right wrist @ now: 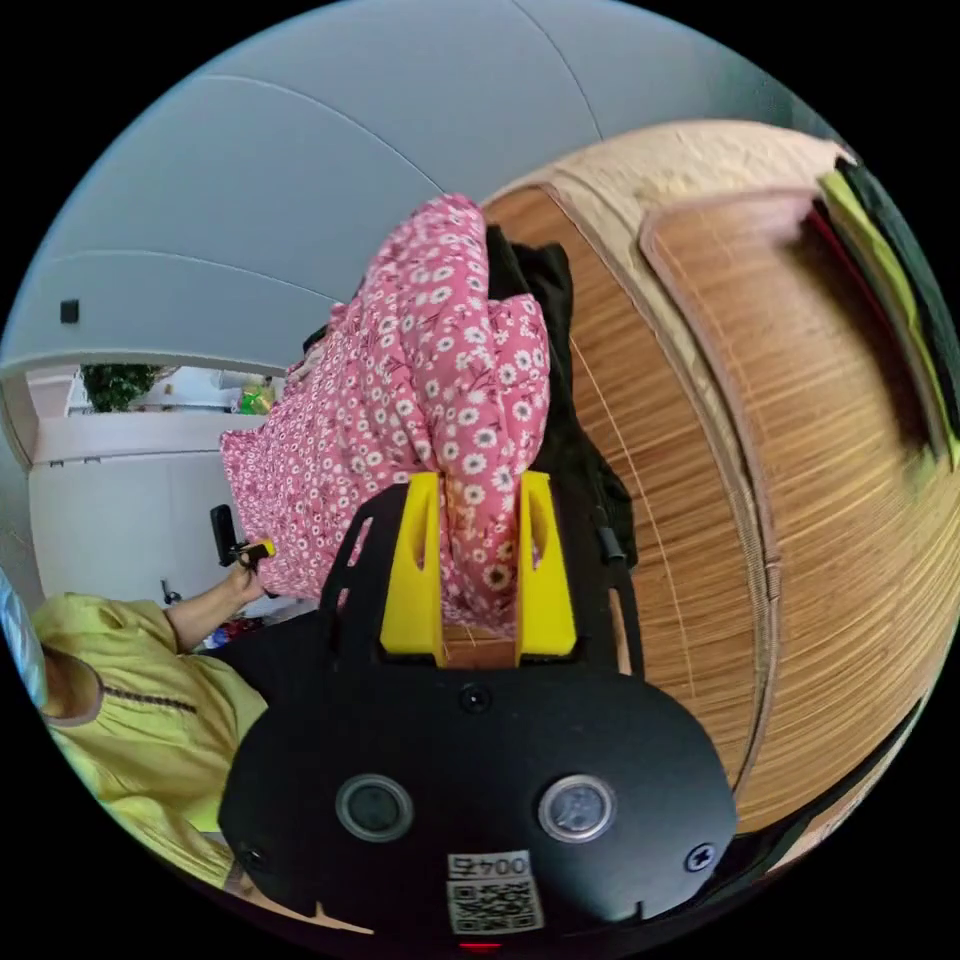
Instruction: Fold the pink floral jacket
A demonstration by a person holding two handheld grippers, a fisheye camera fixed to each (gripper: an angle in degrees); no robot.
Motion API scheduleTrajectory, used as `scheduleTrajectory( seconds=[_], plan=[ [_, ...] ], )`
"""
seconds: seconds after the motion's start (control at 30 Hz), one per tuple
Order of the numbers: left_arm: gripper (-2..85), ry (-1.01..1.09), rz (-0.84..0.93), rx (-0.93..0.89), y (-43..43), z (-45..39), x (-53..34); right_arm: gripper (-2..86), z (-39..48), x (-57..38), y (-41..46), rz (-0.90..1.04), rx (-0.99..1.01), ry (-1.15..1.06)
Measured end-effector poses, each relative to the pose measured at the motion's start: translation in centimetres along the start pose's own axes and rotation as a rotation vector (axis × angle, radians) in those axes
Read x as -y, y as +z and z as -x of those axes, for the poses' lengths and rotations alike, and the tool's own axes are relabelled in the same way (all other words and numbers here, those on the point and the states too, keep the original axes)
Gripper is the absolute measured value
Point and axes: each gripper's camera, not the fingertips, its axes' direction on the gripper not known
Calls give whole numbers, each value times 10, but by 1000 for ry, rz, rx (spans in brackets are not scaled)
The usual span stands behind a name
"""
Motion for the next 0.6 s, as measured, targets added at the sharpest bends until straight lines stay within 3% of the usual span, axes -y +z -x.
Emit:
scheduleTrajectory(
  seconds=[0.2, 0.33, 0.47, 0.6],
  plan=[
    [197, 38, -33, -58, -12, 3, -19, 231, -61, -21, -37, 21, 62, -152],
    [228, 59, -19, -89, -22, 17, -21, 312, -126, -36, -31, 176, 191, -114],
    [256, 31, -17, -80, -23, 22, -36, 334, -191, -66, -43, 37, 447, -18],
    [332, 35, 47, -30, -13, 23, -48, 328, -228, -81, -60, -29, 543, 4]
  ],
)
